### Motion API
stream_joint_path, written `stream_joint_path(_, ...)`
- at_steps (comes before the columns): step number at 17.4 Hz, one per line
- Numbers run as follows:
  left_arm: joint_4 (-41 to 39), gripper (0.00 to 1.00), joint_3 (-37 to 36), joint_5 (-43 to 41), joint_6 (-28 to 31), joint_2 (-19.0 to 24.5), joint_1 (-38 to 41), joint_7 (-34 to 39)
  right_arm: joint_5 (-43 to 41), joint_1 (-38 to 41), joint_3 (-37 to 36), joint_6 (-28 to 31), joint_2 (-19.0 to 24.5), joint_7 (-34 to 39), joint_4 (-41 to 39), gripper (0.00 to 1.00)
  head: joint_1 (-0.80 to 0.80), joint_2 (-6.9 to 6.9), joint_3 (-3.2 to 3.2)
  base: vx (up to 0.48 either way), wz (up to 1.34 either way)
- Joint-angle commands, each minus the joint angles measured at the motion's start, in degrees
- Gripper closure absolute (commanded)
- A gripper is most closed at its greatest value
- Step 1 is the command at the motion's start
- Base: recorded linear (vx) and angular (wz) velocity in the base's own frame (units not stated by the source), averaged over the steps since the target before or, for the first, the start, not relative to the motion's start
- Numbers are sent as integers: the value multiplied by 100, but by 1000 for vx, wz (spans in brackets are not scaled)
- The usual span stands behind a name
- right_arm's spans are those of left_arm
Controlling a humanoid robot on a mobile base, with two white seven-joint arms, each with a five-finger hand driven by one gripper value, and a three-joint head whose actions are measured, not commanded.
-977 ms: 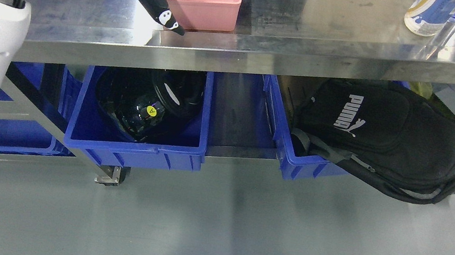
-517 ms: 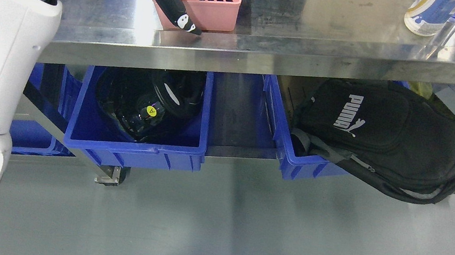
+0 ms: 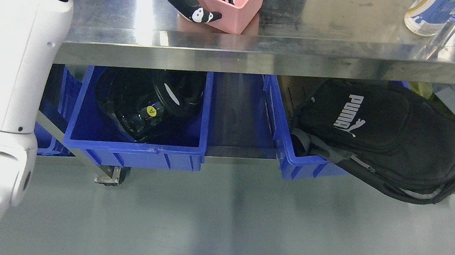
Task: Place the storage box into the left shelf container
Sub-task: 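Close the left hand fingers around the pink box's near edge, then lift the pink box off the table with the left hand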
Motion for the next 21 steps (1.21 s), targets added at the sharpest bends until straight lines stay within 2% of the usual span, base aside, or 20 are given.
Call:
stream_joint_path(1,259,100,2454,639,-37,-894,252,-27,-123,-26,0,30,-100,-37,-100,0,0,0,0,0,0)
stream_joint_path(3,197,100,2853,1533,-46,-894,410,147,-123,-17,0,21,-100,-37,-100,0,0,0,0,0,0)
stream_joint_path(6,-171,100,2837,2881,-159,-894,796,841,-123,-17,-9,21,-100,-28,-100,0,0,0,0,0,0)
stream_joint_path(9,-732,99,2505,3376,-1141,-894,1375,1929,-123,-26,0,21,-100,-28,-100,0,0,0,0,0,0)
stream_joint_path(11,-1451,97,2004,3385,-1609,-894,2051,3174,-123,-17,-9,30,-100,-37,-100,0,0,0,0,0,0)
stream_joint_path(14,-2647,97,986,3385,-1856,-894,3106,5485,-123,-26,0,21,-100,-37,-100,0,0,0,0,0,0)
stream_joint_path(15,-2859,97,686,3385,-1909,-894,3361,5806,-123,-26,0,21,-100,-37,-100,0,0,0,0,0,0)
stream_joint_path(18,-2870,97,324,3376,-2602,-894,3854,5861,-123,-26,0,30,-100,-37,-100,0,0,0,0,-4,40)
stream_joint_path(21,-2870,97,288,3376,-3156,-894,4356,5861,-123,-17,0,30,-100,-37,-100,0,0,0,0,-34,273)
